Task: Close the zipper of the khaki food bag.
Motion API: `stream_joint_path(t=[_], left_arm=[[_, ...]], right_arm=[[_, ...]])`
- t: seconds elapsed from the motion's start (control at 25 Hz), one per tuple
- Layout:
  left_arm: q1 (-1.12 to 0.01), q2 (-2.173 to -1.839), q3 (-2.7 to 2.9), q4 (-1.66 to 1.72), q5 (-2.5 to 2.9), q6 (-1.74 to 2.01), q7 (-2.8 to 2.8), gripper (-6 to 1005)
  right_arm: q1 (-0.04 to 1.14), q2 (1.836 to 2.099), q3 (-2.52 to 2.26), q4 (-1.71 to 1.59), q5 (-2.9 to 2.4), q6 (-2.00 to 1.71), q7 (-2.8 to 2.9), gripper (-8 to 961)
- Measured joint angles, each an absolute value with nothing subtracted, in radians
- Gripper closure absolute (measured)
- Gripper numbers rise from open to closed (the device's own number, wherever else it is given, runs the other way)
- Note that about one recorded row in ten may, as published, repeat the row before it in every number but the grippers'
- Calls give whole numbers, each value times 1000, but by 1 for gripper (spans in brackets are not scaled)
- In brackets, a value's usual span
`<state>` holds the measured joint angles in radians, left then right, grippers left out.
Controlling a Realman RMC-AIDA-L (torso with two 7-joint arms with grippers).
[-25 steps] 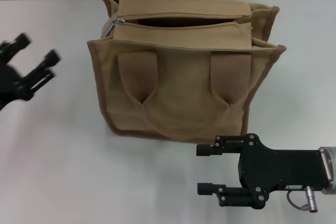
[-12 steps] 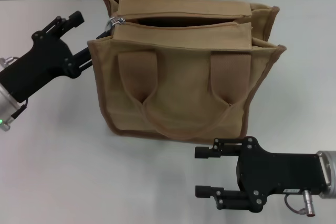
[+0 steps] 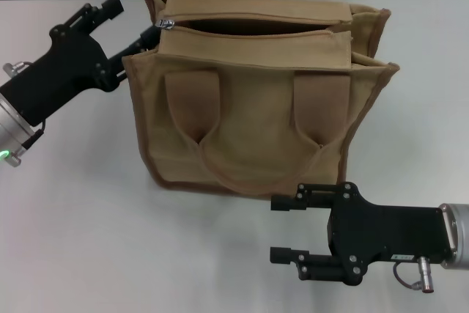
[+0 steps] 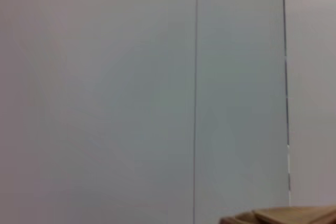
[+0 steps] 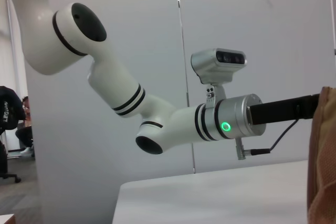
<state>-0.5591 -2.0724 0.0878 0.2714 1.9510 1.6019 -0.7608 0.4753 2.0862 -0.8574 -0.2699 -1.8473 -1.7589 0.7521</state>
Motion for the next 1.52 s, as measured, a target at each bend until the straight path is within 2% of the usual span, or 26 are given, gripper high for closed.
stream_joint_path(t=[0.72,1.12,1.52], left_arm=[[-496,-2063,289,431,1946,1642,-876,280],[-557,-2072,322,408,1923,1601,-888,291],[-540,-2072,329,386,1807,1570,-875,301]], right_arm=[[476,2088,-857,-270,-1842,-1739,754,324],[489,2088,-857,-257,-1828,-1728,750,324],[483,2088,-857,-255,-1823,-1727,749,323]])
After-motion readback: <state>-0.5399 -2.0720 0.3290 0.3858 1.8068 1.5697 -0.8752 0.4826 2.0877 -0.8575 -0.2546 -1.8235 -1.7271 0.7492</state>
